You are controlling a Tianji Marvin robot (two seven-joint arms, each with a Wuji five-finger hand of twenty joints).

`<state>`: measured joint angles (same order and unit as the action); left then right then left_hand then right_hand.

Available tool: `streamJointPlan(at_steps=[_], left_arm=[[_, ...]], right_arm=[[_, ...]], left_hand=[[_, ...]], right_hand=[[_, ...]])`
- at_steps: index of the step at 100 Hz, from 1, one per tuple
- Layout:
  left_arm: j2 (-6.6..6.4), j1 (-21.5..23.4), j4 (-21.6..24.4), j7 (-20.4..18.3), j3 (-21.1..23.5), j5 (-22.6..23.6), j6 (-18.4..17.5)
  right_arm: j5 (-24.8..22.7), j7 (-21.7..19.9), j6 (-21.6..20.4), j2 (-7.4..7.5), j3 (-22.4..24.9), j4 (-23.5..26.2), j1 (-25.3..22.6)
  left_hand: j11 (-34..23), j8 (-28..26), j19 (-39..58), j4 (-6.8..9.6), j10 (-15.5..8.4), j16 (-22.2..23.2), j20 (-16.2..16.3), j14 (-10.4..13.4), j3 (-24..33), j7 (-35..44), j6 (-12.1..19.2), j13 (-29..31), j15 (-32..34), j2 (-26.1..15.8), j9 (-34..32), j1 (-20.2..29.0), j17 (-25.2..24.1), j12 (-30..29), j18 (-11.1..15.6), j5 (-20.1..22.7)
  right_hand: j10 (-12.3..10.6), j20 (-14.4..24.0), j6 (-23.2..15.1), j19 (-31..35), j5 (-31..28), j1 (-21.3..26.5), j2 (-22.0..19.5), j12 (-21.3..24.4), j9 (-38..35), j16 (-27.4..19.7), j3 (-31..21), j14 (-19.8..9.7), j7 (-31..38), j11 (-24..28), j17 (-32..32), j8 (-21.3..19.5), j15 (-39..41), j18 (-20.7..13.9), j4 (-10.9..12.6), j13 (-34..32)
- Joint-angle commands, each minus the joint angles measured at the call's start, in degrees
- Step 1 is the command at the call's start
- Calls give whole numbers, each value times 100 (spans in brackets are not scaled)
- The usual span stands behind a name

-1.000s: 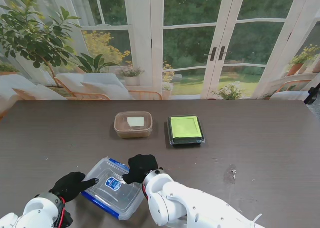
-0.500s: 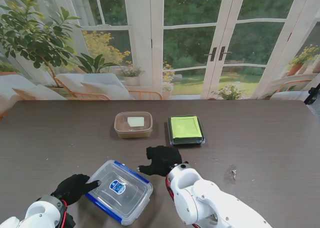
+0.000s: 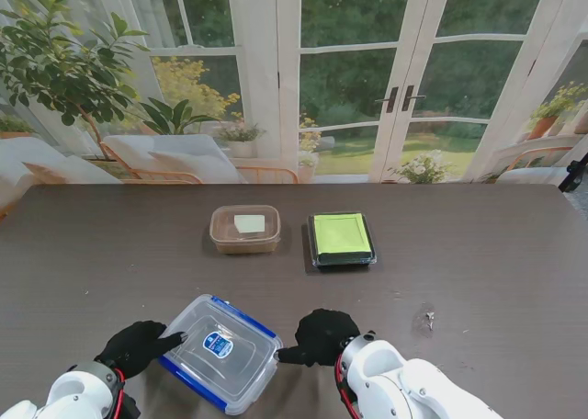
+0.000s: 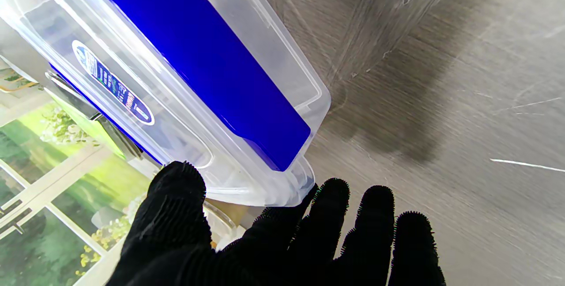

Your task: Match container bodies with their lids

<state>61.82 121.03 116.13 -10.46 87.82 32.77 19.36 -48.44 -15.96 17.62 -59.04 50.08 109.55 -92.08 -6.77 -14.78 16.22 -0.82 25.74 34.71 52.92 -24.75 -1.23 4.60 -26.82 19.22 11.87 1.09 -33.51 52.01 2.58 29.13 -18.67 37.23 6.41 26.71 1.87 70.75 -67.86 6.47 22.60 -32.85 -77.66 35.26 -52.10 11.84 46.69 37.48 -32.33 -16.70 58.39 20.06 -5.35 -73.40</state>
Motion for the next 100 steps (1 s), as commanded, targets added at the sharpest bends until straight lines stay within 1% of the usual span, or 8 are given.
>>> streamJointPlan(at_steps=[1,12,21,31,45,51,72,100], left_arm=[[33,8,43,-121,-24,-11,-28],[34,-6,37,-118,-36,-25,-14],[35,-14,27,-110,-52,-42,0],[39,-30,7,-90,-70,-72,13],[39,-56,-3,-92,-87,-104,21],[38,-54,-3,-97,-79,-101,14],[44,-21,31,-80,-47,-93,22],[44,-103,-22,-76,-92,-151,35]], right_arm=[[78,-155,-44,6,-142,10,-70],[335,-176,4,16,-359,-85,15],[512,-164,42,13,-523,-186,131],[718,-114,132,-8,-679,-268,245],[775,6,280,-46,-923,-378,449],[767,60,346,-66,-1022,-428,544],[826,299,547,-161,-1281,-609,826],[888,574,653,-282,-1524,-868,1125]], left_hand=[[-33,-37,-27,54,-43,58,109,-86,33,212,553,13,63,-81,-64,183,20,36,104,189],[-34,-34,-29,54,-26,59,111,-97,34,210,527,7,63,-83,-70,190,15,37,100,192],[-35,-31,-28,54,-23,60,112,-98,34,207,521,13,66,-86,-73,191,18,38,97,190],[-33,-29,-32,55,-18,57,112,-112,36,208,503,4,59,-95,-69,198,13,36,97,198],[-32,-24,-37,54,-19,50,111,-103,34,203,506,10,49,-111,-69,200,8,34,96,194],[-29,-23,-39,53,-15,47,110,-110,33,202,504,7,42,-117,-63,201,7,32,94,193],[-31,-19,-44,52,-22,45,105,-107,30,202,495,11,32,-130,-71,202,5,31,95,196],[-31,-12,-47,53,-19,43,103,-105,28,189,513,15,17,-140,-68,208,-5,28,101,165]], right_hand=[[-9,-130,-87,248,-181,39,-169,-90,-357,12,-453,-14,-68,-105,-393,23,103,104,156,-116],[-7,-143,-58,229,32,78,-203,-88,-267,-61,-500,-23,-274,-222,-306,115,-42,60,147,-104],[-14,-138,-93,210,304,113,-243,-97,-142,-142,-534,-52,-661,-327,-189,326,-245,31,133,-112],[43,-118,-78,160,641,173,-279,-57,107,-249,-580,-31,-989,-470,-28,609,-572,34,123,-95],[53,-74,32,158,1243,196,-340,-18,396,-249,-650,-74,-1414,-488,49,903,-736,-5,121,-102],[60,-67,156,151,1535,188,-369,-9,510,-253,-646,-111,-1583,-483,70,974,-783,-18,123,-99],[89,-43,179,156,1960,152,-356,-14,625,-238,-659,-100,-1705,-395,115,988,-828,-13,128,-101],[74,-29,115,134,2053,115,-335,0,740,-225,-683,-88,-1666,-253,162,925,-878,-28,130,-95]])
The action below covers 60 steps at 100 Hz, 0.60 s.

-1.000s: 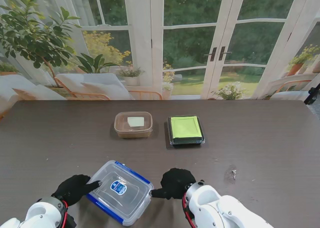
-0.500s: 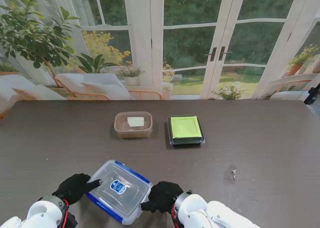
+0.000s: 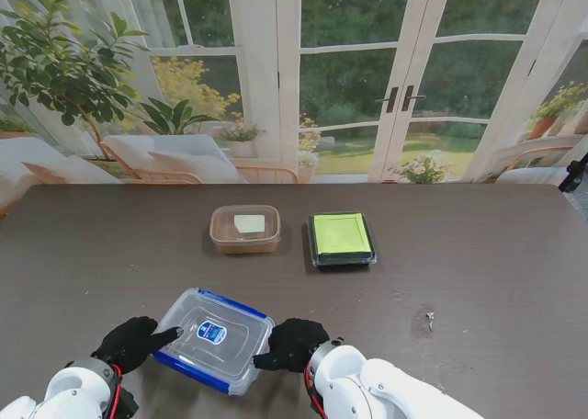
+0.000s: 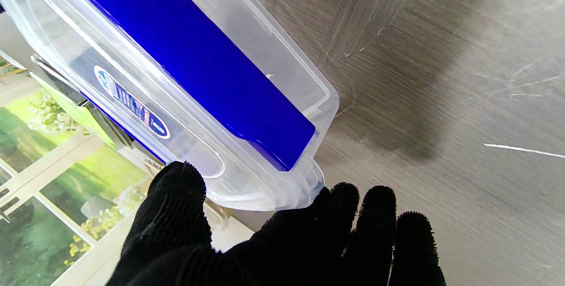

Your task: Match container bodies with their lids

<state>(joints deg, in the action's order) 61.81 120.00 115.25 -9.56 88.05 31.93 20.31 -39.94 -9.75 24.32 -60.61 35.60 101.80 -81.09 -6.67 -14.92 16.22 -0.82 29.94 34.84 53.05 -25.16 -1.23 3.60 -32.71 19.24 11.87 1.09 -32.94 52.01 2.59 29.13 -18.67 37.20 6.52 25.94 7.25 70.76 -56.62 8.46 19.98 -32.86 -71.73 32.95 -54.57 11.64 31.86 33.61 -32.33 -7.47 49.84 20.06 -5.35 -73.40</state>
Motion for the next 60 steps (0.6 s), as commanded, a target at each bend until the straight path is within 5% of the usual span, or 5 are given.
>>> streamJointPlan(at_steps=[1,60], left_arm=[[45,-3,64,-166,-117,-67,-62],[63,-20,36,-128,0,-104,-37]], right_arm=[[43,-40,-15,-128,-82,-100,34],[365,502,-111,-473,-747,-690,702]], left_hand=[[-40,2,-46,53,-434,30,90,-65,28,288,1103,10,14,-141,-123,208,-3,27,99,168],[-44,9,-48,57,-431,39,93,-62,31,277,1113,15,4,-170,-129,212,-23,30,106,138]], right_hand=[[63,48,-423,132,931,-82,-75,3,147,5,-438,-71,-182,138,163,0,-28,-27,130,-93],[50,89,-676,133,1358,-138,-64,103,489,2,-499,-90,-25,258,186,-181,-242,-50,112,-9]])
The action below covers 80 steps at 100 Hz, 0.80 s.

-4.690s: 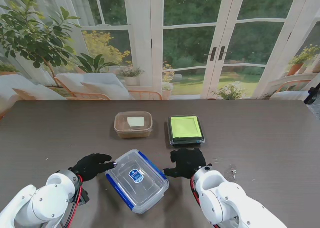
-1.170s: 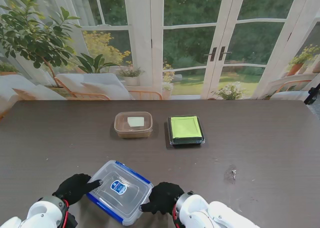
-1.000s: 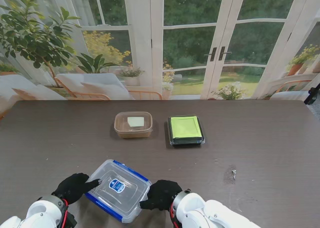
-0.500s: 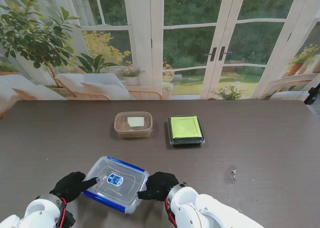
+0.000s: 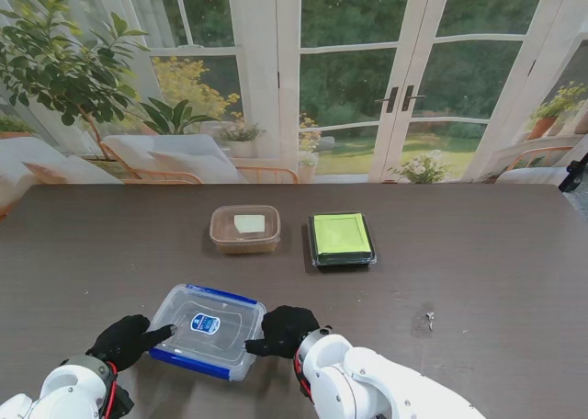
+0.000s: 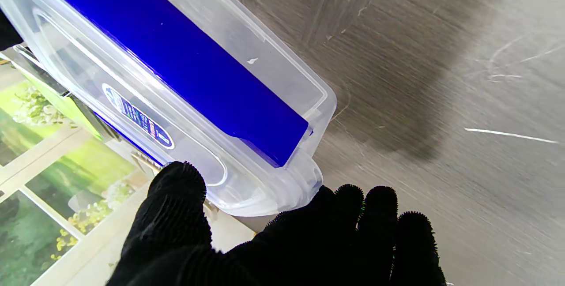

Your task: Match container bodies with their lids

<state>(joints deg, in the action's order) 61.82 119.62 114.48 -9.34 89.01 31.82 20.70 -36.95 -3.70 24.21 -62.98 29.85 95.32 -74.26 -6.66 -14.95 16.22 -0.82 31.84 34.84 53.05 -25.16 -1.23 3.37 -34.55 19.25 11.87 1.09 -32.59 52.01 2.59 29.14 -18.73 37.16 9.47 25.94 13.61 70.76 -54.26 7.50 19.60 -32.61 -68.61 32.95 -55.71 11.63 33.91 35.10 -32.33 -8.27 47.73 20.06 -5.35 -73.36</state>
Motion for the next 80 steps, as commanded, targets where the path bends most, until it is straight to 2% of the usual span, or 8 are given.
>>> streamJointPlan(at_steps=[1,26,50,80], left_arm=[[64,17,111,-149,-91,-97,-72],[64,-21,63,-223,116,-156,30],[41,-292,-155,-383,289,-231,26],[-11,-800,-637,-579,300,-232,-108]], right_arm=[[76,-93,-96,-247,-191,-54,35],[382,105,55,-579,-697,-453,541],[630,220,240,-989,-1103,-860,1062],[816,450,425,-1692,-1491,-1792,1656]], left_hand=[[-44,12,-48,57,-617,39,93,-61,30,301,1302,13,3,-171,-163,210,-24,29,113,141],[-43,17,-42,58,-619,41,100,-70,34,295,1299,17,-4,-198,-169,225,-18,28,103,135],[-45,31,-35,55,-622,45,109,-73,29,270,1313,25,-5,-216,-176,236,-9,29,97,90],[-33,66,-40,57,-636,40,113,-44,26,218,1348,-2,-22,-229,-143,229,-21,24,100,-25]], right_hand=[[-246,90,-1311,134,1120,-41,-24,80,178,5,-387,-96,-225,112,186,-105,-29,-51,113,-16],[-252,99,-1313,123,1206,-52,-15,126,218,19,-416,-86,-206,141,197,-141,-37,-46,108,6],[-273,102,-1315,106,1430,-81,-18,146,365,18,-409,-99,-203,162,229,-174,-59,-72,109,56],[-288,111,-1423,85,1594,-112,-22,173,806,0,-401,-169,-173,190,285,-218,-153,-120,126,336]])
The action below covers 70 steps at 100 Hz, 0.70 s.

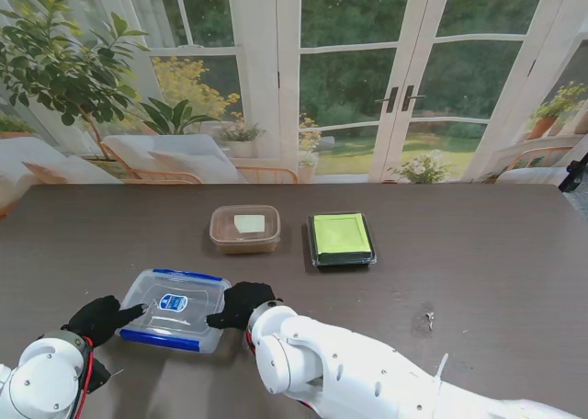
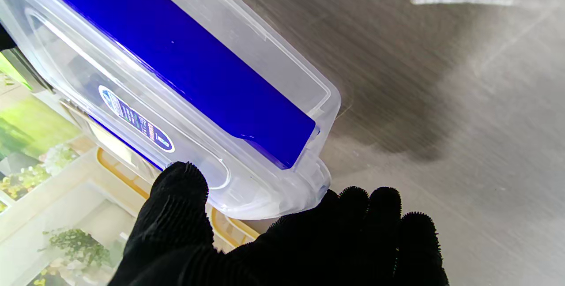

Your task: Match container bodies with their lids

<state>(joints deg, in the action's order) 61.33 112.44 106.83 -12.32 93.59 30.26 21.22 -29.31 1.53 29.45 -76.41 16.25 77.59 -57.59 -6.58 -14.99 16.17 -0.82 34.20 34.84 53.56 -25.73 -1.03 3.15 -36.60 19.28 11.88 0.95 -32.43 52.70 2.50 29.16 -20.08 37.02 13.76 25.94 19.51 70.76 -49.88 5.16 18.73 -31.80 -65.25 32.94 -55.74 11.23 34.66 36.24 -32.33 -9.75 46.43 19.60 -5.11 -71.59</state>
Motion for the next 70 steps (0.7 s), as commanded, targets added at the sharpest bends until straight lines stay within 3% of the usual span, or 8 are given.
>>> streamJointPlan(at_steps=[1,38,70], left_arm=[[35,-93,117,-292,-159,-68,-161],[0,-463,-208,-419,-92,25,-74],[-98,-831,-447,-849,75,161,-68]], right_arm=[[54,-59,-102,-373,-139,-57,3],[288,420,-270,-1266,-294,-1334,454],[607,615,-428,-1846,-319,-2116,708]], left_hand=[[-40,72,-34,57,-868,38,62,5,6,238,1550,-5,-24,-216,-156,160,-11,20,234,-17],[-24,114,-17,59,-846,23,82,-9,11,186,1543,-15,-34,-227,-118,169,8,-15,215,-155],[-32,143,-14,59,-864,23,95,-2,9,178,1538,-14,-29,-248,-122,162,14,-24,225,-184]], right_hand=[[-720,114,-2024,86,1183,119,64,91,511,0,-407,-135,-237,102,288,-80,-24,-85,103,187],[-737,145,-2072,82,1681,98,90,186,900,13,-473,-158,-149,285,337,-172,93,-114,104,429],[-722,154,-2074,71,1735,123,88,240,938,-7,-485,-144,-106,318,360,-196,135,-116,95,450]])
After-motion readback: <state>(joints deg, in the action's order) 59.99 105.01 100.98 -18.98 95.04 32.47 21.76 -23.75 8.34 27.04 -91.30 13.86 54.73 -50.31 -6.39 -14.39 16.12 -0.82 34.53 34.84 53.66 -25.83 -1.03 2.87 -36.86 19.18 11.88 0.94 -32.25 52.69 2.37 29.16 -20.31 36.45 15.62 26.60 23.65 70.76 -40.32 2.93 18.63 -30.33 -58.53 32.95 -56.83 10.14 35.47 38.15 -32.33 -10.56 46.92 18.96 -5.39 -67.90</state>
